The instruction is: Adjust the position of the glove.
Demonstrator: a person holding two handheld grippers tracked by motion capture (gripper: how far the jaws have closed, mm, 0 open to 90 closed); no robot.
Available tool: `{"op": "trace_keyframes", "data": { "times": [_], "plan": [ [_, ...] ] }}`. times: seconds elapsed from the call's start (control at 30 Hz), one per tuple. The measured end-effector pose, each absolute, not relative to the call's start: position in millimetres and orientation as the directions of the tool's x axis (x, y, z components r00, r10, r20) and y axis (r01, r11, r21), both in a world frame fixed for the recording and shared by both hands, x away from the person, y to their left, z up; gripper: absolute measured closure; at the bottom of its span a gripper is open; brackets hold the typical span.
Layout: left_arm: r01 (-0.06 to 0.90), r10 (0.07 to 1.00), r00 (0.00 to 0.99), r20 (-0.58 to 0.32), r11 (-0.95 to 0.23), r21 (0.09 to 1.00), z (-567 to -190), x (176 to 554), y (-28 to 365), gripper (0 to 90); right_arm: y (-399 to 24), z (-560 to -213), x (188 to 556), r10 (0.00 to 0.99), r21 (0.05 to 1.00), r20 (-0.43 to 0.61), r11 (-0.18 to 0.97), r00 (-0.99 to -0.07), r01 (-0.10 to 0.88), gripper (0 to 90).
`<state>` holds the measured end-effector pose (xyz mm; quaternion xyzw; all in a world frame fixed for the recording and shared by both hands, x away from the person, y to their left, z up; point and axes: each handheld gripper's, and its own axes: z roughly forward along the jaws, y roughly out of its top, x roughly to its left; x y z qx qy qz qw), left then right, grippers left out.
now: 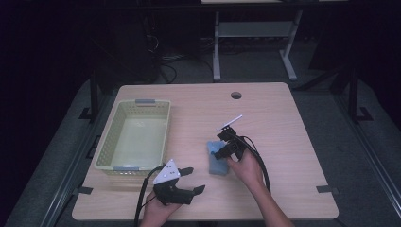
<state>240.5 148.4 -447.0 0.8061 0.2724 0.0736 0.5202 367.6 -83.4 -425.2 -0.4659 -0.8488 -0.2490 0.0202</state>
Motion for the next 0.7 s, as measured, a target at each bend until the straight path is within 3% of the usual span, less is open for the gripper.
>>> {"op": "trace_keyframes", "data": {
  "times": [0.17,0.33,0.4,0.5,0.7],
  "plan": [
    [0.358,0.512,0.844,-0.159,-0.319,0.878,-447,241,148,23.7,-84,-425,368,0.786,0.408,0.256,0.44,-0.563,0.8,60.3],
    [0.356,0.511,0.845,-0.157,-0.321,0.878,-448,241,148,23.7,-88,-419,366,0.788,0.441,0.257,0.419,-0.559,0.793,56.6],
    [0.355,0.509,0.846,-0.157,-0.32,0.878,-448,241,147,23.7,-88,-415,367,0.789,0.45,0.246,0.421,-0.563,0.787,58.8],
    [0.365,0.515,0.84,-0.17,-0.305,0.88,-448,240,147,23.8,-86,-407,367,0.778,0.476,0.23,0.435,-0.585,0.765,72.6],
    [0.362,0.515,0.841,-0.165,-0.31,0.879,-447,241,149,23.8,-83,-411,367,0.766,0.461,0.222,0.463,-0.604,0.757,78.0]
  ]
}}
